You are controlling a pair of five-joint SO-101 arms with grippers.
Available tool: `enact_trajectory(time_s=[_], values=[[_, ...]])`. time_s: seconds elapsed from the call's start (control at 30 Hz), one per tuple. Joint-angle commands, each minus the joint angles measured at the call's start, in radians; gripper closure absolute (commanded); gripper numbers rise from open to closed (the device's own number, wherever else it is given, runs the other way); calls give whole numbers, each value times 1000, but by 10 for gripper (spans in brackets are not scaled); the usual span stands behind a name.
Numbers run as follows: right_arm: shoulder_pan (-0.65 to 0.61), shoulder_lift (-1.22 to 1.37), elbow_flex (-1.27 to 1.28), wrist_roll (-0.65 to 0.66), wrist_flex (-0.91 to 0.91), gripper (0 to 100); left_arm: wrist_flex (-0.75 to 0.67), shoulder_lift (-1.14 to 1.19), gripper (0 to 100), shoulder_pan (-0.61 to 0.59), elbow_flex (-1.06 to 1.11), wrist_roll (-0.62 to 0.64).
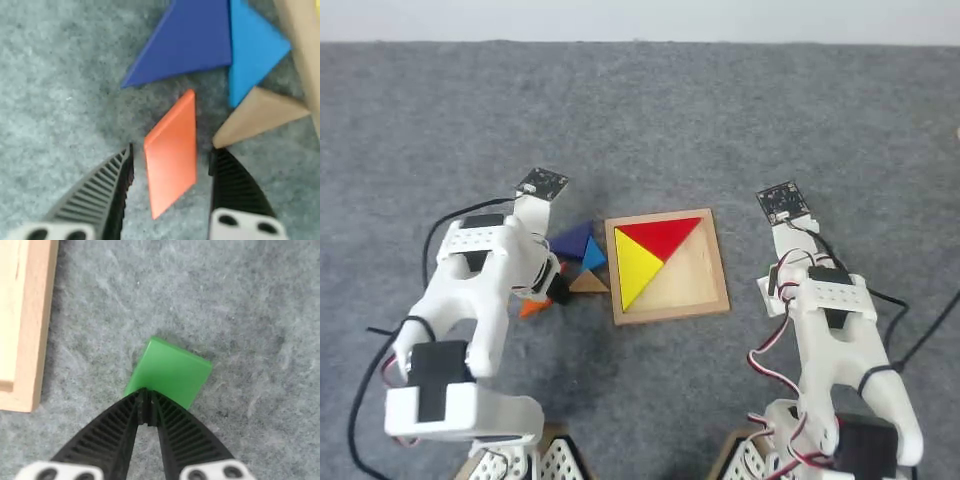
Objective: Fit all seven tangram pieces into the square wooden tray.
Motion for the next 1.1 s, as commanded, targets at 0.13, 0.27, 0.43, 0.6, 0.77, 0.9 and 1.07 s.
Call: enact_trajectory(time_s=[0.13, 0.27, 0.43, 0.6, 0.77, 0.9, 1.07], values=[[5, -4, 0, 9, -19, 990, -14, 6, 790, -26, -24, -35], [5, -4, 0, 9, -19, 990, 34, 9, 892, -5, -24, -37], [5, -4, 0, 9, -19, 990, 84, 3, 989, 8, -33, -37], [10, -10, 0, 9, -18, 990, 94, -8, 989, 8, -77, -37], [13, -12, -3, 8, -13, 990, 181, -80, 989, 66, -128, -29], [15, -12, -3, 8, -12, 990, 207, -143, 988, 129, -134, 15], [13, -12, -3, 8, -12, 990, 203, -149, 884, 100, -136, 38]])
